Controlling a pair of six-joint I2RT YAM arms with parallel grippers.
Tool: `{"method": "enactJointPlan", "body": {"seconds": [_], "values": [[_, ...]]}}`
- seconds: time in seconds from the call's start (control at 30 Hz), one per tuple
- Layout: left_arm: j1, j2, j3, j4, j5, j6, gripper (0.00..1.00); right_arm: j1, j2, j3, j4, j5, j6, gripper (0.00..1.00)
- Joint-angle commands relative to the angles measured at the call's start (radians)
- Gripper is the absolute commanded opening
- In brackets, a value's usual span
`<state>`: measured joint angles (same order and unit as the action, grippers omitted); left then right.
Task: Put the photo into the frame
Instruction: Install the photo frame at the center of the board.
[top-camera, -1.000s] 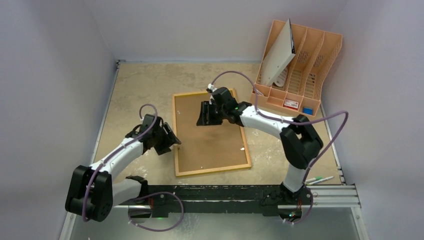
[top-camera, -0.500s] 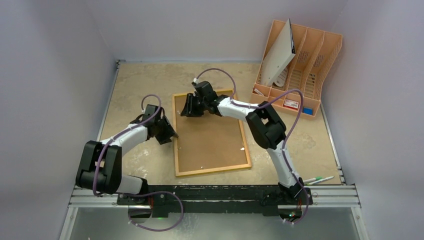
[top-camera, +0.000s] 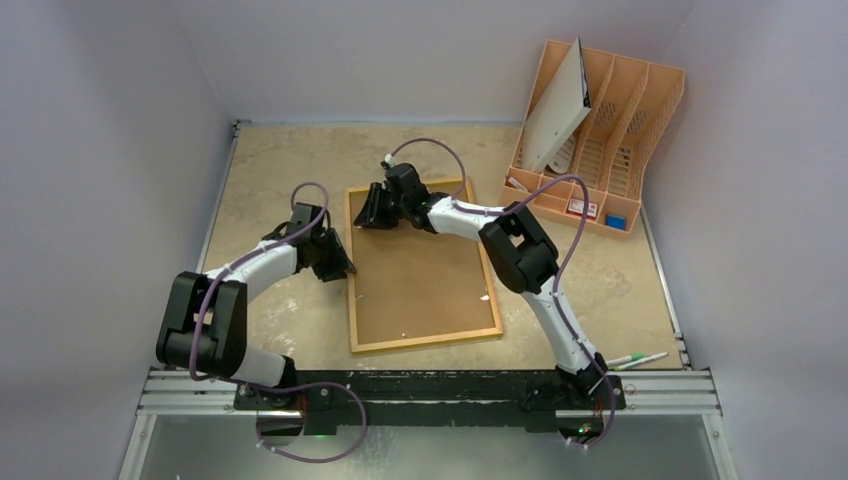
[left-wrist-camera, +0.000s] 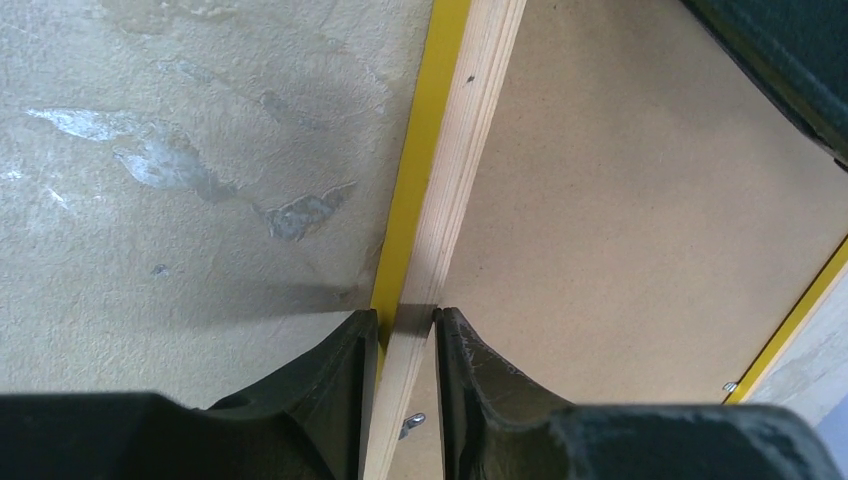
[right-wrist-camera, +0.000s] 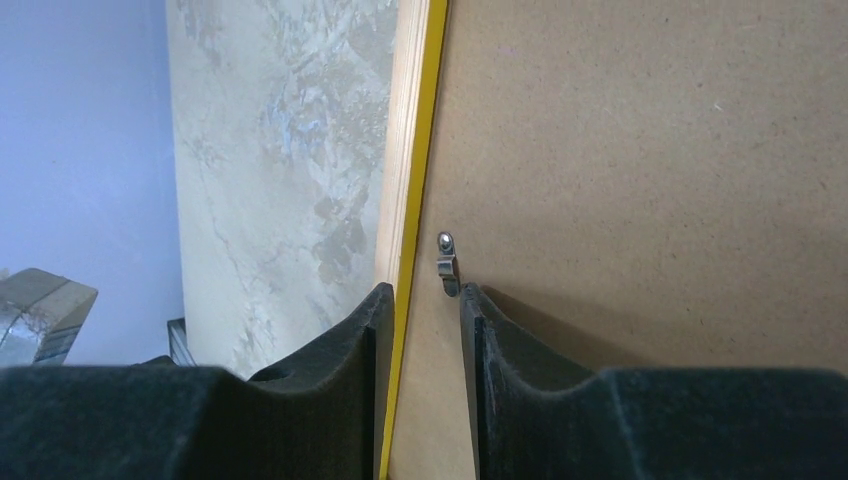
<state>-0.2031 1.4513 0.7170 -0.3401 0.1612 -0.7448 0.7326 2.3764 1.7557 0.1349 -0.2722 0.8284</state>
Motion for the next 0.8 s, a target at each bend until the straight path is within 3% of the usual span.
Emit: {"method": "enactJointPlan", "body": {"seconds": [0.0,0.77], "values": [[0.006,0.027,0.017,-0.023,-0.002,0.054,0.28,-0.004,0.028,0.033,0.021,0.031,0.017,0.34],[0.006,0.064,0.010,-0.034,-0.008,0.086,0.24,-0.001,0.096,0.005,0.149,-0.119,0.012,0.30]]}}
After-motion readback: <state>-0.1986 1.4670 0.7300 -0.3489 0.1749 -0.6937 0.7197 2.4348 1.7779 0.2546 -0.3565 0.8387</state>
